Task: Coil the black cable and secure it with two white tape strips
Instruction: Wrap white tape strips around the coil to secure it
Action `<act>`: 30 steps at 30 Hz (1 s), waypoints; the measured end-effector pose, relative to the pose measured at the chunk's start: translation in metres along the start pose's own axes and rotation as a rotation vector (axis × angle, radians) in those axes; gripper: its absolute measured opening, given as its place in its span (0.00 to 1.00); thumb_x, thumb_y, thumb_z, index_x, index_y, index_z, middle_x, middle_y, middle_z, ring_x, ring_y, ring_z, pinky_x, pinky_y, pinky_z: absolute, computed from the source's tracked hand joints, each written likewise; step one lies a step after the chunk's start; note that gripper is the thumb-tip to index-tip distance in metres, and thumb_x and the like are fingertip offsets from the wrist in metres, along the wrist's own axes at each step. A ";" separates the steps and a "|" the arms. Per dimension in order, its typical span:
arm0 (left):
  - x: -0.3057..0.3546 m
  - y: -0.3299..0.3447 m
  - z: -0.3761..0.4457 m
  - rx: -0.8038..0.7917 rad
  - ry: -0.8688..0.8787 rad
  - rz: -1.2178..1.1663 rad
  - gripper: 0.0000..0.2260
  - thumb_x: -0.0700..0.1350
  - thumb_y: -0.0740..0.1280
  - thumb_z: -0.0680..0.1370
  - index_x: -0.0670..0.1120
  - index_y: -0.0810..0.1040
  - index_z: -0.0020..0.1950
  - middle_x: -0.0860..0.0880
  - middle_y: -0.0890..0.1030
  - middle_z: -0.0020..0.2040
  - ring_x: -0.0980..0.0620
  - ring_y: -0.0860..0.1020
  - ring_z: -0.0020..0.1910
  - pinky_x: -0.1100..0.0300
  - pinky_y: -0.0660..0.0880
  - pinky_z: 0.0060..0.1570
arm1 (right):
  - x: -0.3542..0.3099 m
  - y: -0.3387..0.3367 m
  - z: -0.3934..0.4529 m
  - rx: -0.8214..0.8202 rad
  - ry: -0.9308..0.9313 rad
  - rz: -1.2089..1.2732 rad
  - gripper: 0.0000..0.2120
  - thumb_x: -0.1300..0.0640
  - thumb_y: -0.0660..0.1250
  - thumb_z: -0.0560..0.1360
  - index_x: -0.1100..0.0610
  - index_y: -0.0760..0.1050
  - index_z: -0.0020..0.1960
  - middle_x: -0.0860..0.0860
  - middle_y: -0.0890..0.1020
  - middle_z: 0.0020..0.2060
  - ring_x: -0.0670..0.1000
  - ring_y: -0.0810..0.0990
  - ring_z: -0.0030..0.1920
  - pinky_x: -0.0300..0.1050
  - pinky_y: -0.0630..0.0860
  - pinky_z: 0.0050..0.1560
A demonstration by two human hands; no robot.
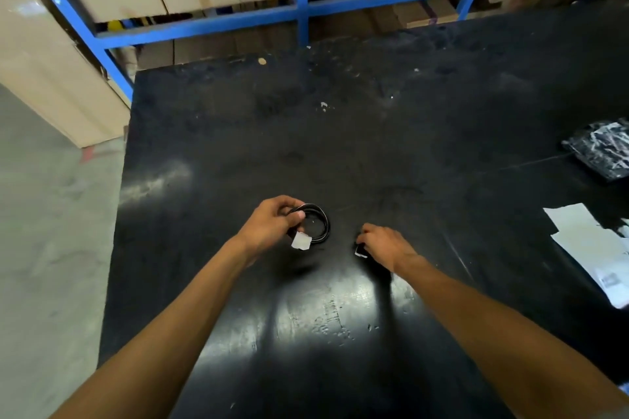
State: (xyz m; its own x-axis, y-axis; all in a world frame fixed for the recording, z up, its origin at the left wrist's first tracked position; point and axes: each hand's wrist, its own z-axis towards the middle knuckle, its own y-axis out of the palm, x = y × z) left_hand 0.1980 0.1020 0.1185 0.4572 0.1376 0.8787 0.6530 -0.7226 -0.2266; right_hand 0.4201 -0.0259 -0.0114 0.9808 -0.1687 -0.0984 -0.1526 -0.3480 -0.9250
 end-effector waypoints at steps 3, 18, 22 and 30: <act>-0.006 0.004 0.002 -0.004 -0.021 -0.011 0.06 0.36 0.64 0.79 0.41 0.77 0.54 0.39 0.80 0.46 0.46 0.78 0.43 0.55 0.76 0.46 | 0.001 0.009 -0.001 0.018 -0.114 -0.110 0.12 0.55 0.58 0.80 0.57 0.75 0.59 0.54 0.76 0.59 0.58 0.77 0.59 0.51 0.72 0.54; -0.010 0.024 0.003 -0.048 -0.061 0.058 0.10 0.36 0.64 0.79 0.37 0.75 0.60 0.41 0.79 0.46 0.52 0.79 0.37 0.56 0.77 0.47 | -0.020 0.022 -0.010 0.076 -0.037 -0.137 0.12 0.68 0.61 0.78 0.61 0.74 0.60 0.56 0.78 0.56 0.57 0.77 0.59 0.53 0.79 0.49; -0.009 0.026 0.000 -0.044 -0.056 0.066 0.09 0.37 0.64 0.79 0.38 0.75 0.59 0.42 0.79 0.44 0.52 0.79 0.36 0.56 0.77 0.46 | -0.020 0.028 -0.010 0.154 0.030 -0.058 0.11 0.66 0.64 0.77 0.58 0.75 0.58 0.54 0.77 0.55 0.56 0.78 0.57 0.52 0.78 0.48; 0.001 0.018 -0.008 -0.024 -0.052 -0.019 0.10 0.37 0.66 0.78 0.37 0.76 0.59 0.40 0.79 0.46 0.52 0.80 0.37 0.59 0.79 0.44 | -0.026 0.011 -0.011 0.507 0.243 0.765 0.15 0.70 0.71 0.74 0.57 0.82 0.58 0.53 0.84 0.50 0.51 0.83 0.50 0.46 0.80 0.57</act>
State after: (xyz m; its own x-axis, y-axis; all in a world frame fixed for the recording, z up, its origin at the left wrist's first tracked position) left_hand 0.2058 0.0837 0.1188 0.4759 0.1858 0.8597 0.6477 -0.7353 -0.1996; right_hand 0.3913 -0.0357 -0.0147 0.5755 -0.3923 -0.7175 -0.6162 0.3689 -0.6959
